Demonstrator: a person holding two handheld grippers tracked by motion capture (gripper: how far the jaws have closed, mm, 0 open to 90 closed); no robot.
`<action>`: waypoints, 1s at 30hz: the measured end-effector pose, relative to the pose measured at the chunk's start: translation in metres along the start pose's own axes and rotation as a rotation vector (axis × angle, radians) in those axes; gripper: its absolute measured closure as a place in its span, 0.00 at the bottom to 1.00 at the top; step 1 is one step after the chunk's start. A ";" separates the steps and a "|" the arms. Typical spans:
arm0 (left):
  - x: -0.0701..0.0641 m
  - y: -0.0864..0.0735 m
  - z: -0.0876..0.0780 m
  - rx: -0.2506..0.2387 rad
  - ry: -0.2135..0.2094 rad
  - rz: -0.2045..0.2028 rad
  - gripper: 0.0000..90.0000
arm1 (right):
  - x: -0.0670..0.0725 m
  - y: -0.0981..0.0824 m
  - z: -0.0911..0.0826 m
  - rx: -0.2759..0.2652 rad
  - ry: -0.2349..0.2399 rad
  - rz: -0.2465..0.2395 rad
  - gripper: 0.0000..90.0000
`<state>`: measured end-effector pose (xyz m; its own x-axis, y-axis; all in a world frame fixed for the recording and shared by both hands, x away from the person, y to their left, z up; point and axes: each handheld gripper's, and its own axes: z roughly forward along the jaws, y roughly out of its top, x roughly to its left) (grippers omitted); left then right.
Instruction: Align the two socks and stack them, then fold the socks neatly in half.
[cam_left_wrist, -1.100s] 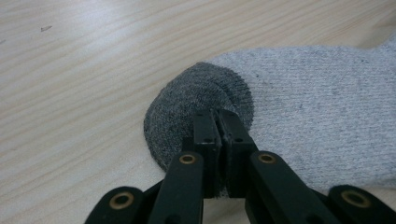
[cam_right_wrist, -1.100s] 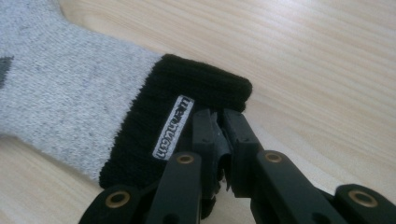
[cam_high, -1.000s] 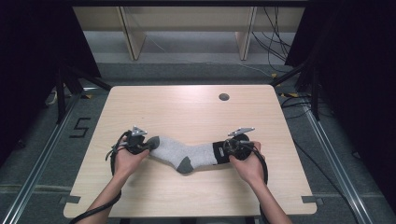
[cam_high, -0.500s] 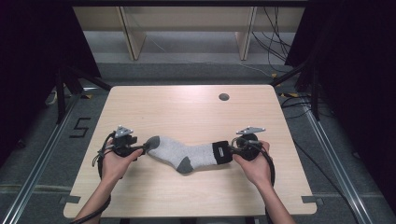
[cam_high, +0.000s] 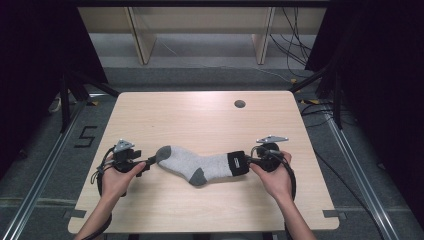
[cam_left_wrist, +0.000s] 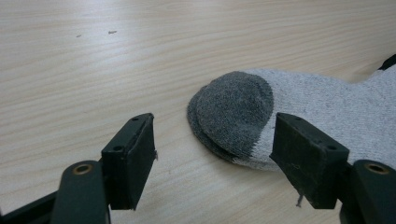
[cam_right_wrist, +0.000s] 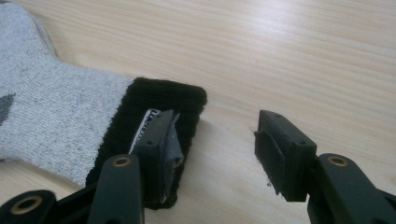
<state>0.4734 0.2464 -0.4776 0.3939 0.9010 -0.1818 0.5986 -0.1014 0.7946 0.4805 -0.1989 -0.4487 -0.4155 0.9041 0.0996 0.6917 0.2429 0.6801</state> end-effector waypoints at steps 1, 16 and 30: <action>0.001 0.000 -0.002 0.007 -0.006 0.014 0.33 | 0.000 0.000 -0.001 0.007 -0.009 -0.007 0.53; 0.004 0.006 0.007 -0.037 -0.036 -0.039 0.36 | -0.009 -0.003 -0.016 -0.023 0.010 0.050 0.50; 0.001 0.013 0.047 0.001 -0.107 -0.162 0.35 | -0.007 -0.002 0.009 0.042 0.064 0.025 0.50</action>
<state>0.5144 0.2266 -0.4952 0.3647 0.8555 -0.3677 0.6606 0.0405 0.7496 0.4871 -0.2025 -0.4572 -0.4337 0.8862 0.1630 0.7258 0.2364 0.6460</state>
